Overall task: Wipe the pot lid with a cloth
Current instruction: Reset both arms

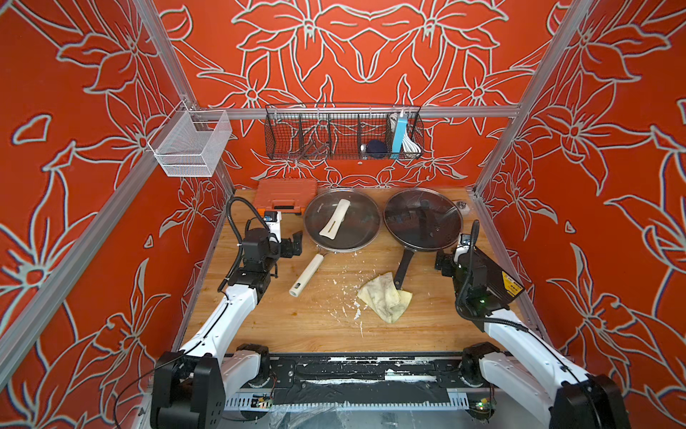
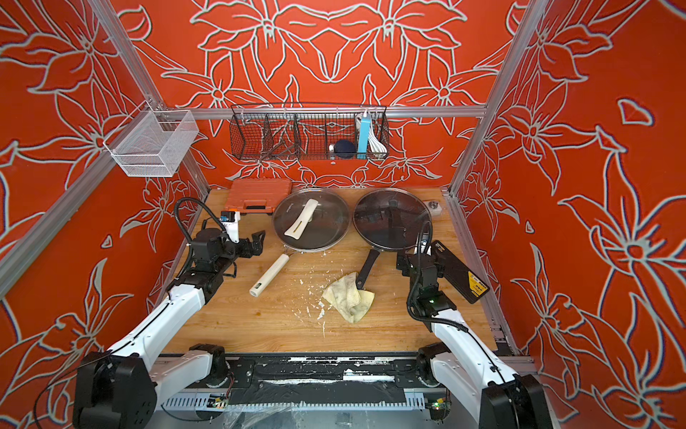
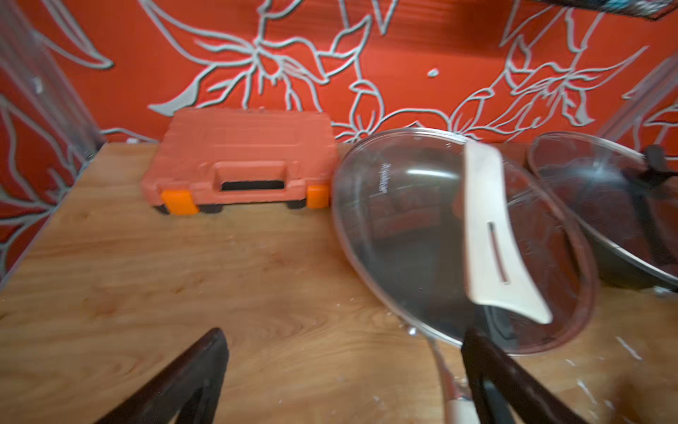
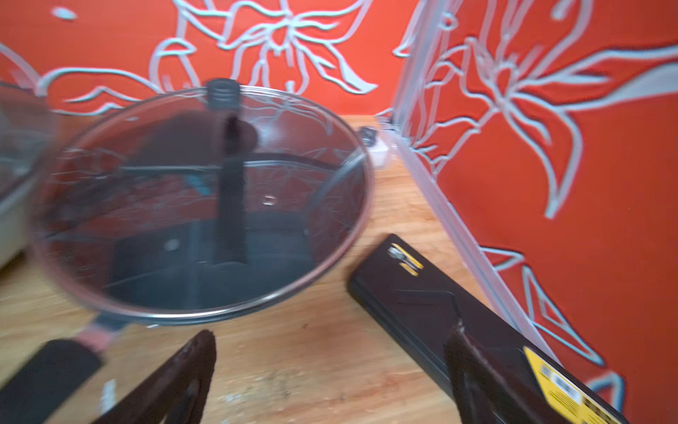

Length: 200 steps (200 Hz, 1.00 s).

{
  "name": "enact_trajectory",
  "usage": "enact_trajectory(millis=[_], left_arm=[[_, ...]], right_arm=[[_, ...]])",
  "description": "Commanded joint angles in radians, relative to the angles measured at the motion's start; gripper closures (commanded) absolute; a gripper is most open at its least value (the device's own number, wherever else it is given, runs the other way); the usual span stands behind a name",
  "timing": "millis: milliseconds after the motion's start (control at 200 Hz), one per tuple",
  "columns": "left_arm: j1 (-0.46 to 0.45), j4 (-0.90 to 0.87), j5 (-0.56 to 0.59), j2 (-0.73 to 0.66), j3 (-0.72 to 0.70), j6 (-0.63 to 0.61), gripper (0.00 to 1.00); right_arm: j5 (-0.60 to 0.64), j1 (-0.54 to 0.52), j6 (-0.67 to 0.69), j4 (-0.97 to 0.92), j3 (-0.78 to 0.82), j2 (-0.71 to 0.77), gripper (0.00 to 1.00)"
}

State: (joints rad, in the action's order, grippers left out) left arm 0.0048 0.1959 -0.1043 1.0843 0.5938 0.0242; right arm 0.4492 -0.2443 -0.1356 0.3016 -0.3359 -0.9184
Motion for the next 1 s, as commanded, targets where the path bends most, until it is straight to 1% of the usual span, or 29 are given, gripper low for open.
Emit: enact_trajectory(millis=[0,55,90,155,210,265,335,410,470,555,610,656,716,746,816,876,916,946,976,996], left_arm=[[0.043,0.104,0.026,0.031,-0.055,0.013,0.01],[0.06,0.166,0.013,0.066,-0.091,0.045,0.01],[0.072,0.209,-0.008,0.088,-0.112,0.039,0.01],[0.091,0.277,-0.007,0.129,-0.14,0.033,0.01],[0.105,0.23,-0.013,0.126,-0.122,0.018,0.01],[0.118,0.238,-0.014,0.116,-0.138,0.022,0.01],[0.12,0.27,-0.013,0.101,-0.19,0.038,0.01],[0.121,0.338,0.01,0.103,-0.233,0.047,0.01],[0.123,0.337,-0.024,0.136,-0.222,0.036,0.01],[0.123,0.45,-0.059,0.197,-0.266,0.025,0.01],[0.123,0.505,-0.08,0.241,-0.276,0.017,0.01],[0.12,0.529,-0.11,0.272,-0.274,0.002,0.01],[0.108,0.545,-0.119,0.287,-0.277,-0.016,0.01],[0.097,0.55,-0.109,0.293,-0.283,-0.026,0.01],[0.082,0.661,-0.113,0.343,-0.31,-0.04,0.01],[0.076,0.565,-0.102,0.311,-0.287,-0.05,0.01],[0.065,0.616,-0.068,0.332,-0.297,-0.043,0.01],[0.066,0.621,-0.035,0.335,-0.295,-0.032,0.01],[0.065,0.57,0.003,0.324,-0.274,-0.02,0.01],[0.064,0.546,0.012,0.319,-0.273,-0.018,0.01]], right_arm=[[0.084,0.038,0.034,0.234,0.034,-0.057,0.02],[0.072,0.059,0.035,0.259,0.033,-0.091,0.02],[0.065,0.072,0.035,0.28,0.036,-0.115,0.02],[0.06,0.092,0.031,0.315,0.037,-0.144,0.02],[0.03,0.105,0.047,0.281,0.027,-0.137,0.02],[0.049,0.109,0.056,0.285,0.032,-0.147,0.02],[0.058,0.117,0.028,0.24,0.04,-0.149,0.01],[0.031,0.135,0.025,0.288,0.059,-0.182,0.01],[0.02,0.138,0.044,0.321,0.054,-0.218,0.01],[-0.026,0.145,0.08,0.409,0.06,-0.262,0.01],[-0.072,0.15,0.087,0.371,0.041,-0.27,0.01],[-0.103,0.156,0.094,0.386,0.039,-0.285,0.01],[-0.152,0.163,0.109,0.4,0.041,-0.308,0.01],[-0.172,0.163,0.117,0.421,0.043,-0.329,0.01],[-0.202,0.165,0.127,0.499,0.053,-0.403,0.01],[-0.233,0.165,0.141,0.586,0.06,-0.485,0.01],[-0.245,0.165,0.154,0.657,0.062,-0.53,0.02],[-0.246,0.165,0.15,0.611,0.045,-0.52,0.02],[-0.249,0.169,0.139,0.507,0.019,-0.491,0.02],[-0.262,0.176,0.136,0.489,0.014,-0.49,0.02]])
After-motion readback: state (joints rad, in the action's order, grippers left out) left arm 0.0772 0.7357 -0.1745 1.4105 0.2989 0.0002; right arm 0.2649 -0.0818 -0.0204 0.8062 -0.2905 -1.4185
